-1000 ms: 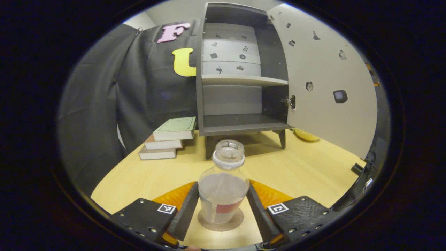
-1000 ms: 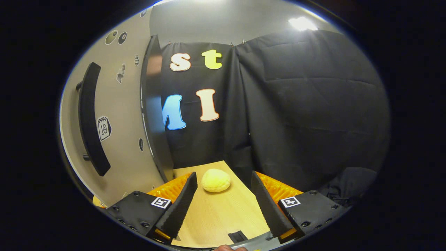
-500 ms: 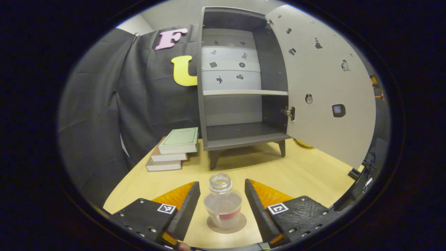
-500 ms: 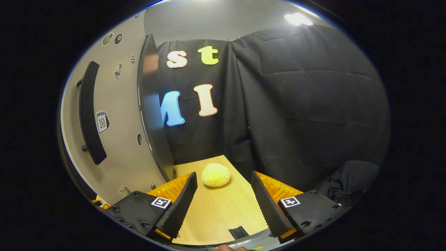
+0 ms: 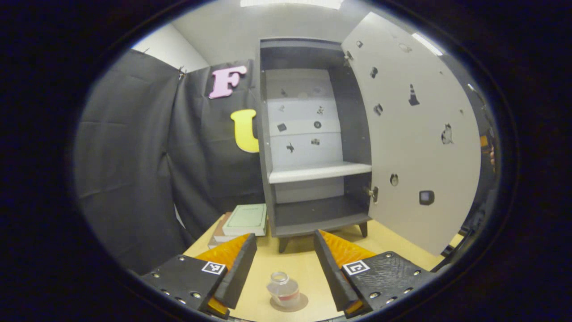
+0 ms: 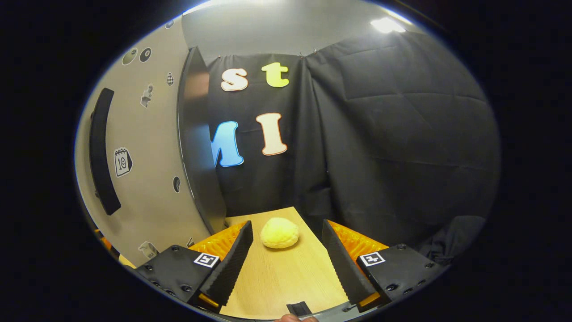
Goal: Open the cabinet door with the right hand, grasp the bottle in the cabinet with the left hand and place it on the coaster, then close the cabinet door with the right hand.
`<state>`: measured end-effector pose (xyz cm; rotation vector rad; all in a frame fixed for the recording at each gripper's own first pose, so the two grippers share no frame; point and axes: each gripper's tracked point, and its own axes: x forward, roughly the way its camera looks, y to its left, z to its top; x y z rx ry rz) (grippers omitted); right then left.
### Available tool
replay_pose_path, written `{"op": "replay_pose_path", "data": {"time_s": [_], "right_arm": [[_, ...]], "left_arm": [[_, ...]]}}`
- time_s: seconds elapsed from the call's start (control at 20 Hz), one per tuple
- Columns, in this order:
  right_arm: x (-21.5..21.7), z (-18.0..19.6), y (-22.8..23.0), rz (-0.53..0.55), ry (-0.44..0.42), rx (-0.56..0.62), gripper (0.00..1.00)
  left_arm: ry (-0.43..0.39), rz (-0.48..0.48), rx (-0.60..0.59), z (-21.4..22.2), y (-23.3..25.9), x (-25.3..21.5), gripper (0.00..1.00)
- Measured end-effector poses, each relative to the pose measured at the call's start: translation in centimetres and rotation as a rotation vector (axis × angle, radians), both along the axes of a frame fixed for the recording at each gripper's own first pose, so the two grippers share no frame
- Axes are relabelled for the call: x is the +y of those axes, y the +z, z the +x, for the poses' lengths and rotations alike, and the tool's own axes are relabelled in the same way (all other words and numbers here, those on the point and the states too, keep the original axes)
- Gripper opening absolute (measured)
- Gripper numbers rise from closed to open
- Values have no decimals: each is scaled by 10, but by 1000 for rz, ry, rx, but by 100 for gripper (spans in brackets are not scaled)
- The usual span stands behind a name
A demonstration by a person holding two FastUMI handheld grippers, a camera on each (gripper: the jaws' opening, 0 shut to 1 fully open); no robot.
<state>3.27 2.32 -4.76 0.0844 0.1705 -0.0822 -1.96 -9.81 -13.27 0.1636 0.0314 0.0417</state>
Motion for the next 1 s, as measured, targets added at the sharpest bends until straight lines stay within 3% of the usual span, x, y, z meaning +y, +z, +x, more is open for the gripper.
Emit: {"op": "replay_pose_path", "data": {"time_s": [0.1,0.2,0.3,0.35,0.4,0.45,0.6,0.65,0.7,0.8,1.0], "right_arm": [[4,7,-7,0,46,14,98],[5,12,-7,2,89,18,93],[11,14,-2,16,137,2,93],[11,16,0,17,151,-3,98],[12,15,4,19,161,-4,93],[15,14,8,28,172,-10,98],[30,8,30,37,213,-32,98],[36,7,38,31,220,-39,93],[42,3,45,30,226,-38,98],[64,-6,62,45,255,-48,98],[96,-22,89,-33,272,-77,98]], "left_arm": [[51,-13,-40,-9,24,-5,80],[87,-36,-57,-19,36,-12,79],[116,-38,-79,-28,47,-20,82],[132,-24,-83,-32,50,-22,83],[140,-8,-88,-35,52,-24,85],[134,-2,-93,-39,55,-29,85],[84,-28,-94,-46,61,-46,83],[82,-32,-68,-47,58,-48,83],[91,-41,-36,-48,56,-47,83],[91,-61,-26,-45,68,-51,84],[32,-62,-31,-32,94,-43,87]]}}
